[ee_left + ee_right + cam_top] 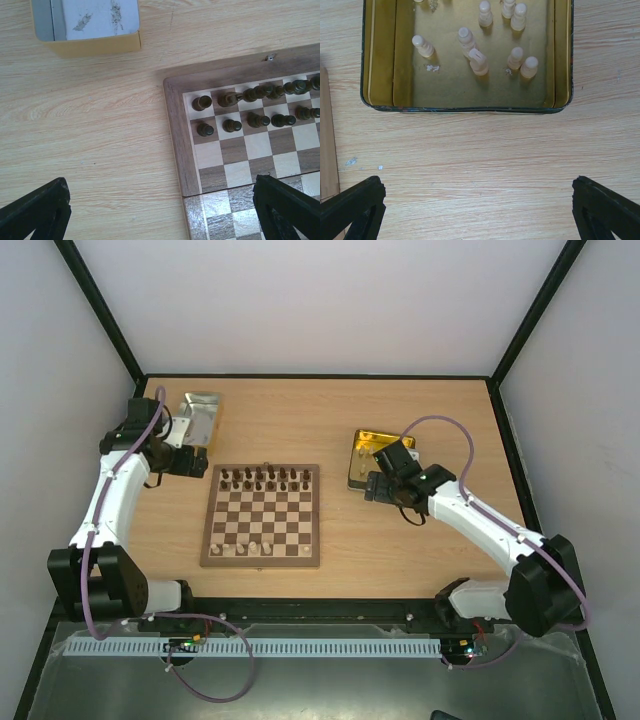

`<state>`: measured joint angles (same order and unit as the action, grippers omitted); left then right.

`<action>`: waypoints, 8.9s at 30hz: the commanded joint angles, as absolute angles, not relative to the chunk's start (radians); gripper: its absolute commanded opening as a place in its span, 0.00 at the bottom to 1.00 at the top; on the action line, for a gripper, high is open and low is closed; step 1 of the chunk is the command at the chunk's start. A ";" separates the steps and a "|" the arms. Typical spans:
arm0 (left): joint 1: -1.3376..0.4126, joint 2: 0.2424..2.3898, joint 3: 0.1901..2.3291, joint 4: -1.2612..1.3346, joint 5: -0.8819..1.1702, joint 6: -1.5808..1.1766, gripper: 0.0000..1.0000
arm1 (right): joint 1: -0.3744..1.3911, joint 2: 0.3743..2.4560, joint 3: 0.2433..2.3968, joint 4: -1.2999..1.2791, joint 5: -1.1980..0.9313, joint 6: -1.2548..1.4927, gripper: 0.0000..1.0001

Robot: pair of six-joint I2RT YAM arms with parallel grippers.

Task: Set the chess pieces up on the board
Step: Move the storage box to the center of the board, then move the chessboard to the center of the board, then move the storage box to the center of the board.

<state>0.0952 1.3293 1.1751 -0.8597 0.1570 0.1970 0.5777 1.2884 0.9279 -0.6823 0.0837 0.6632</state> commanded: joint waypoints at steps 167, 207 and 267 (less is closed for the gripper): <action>-0.019 1.743 1.039 -0.660 0.246 0.278 0.02 | 0.581 1.314 0.863 -0.558 0.019 0.667 0.98; -0.067 1.725 1.002 -0.764 0.337 0.348 0.02 | 0.580 1.296 0.865 -0.581 0.033 0.660 0.98; -0.109 1.727 0.994 -0.898 0.330 0.548 0.03 | 0.557 1.391 1.041 -0.599 0.090 0.642 0.95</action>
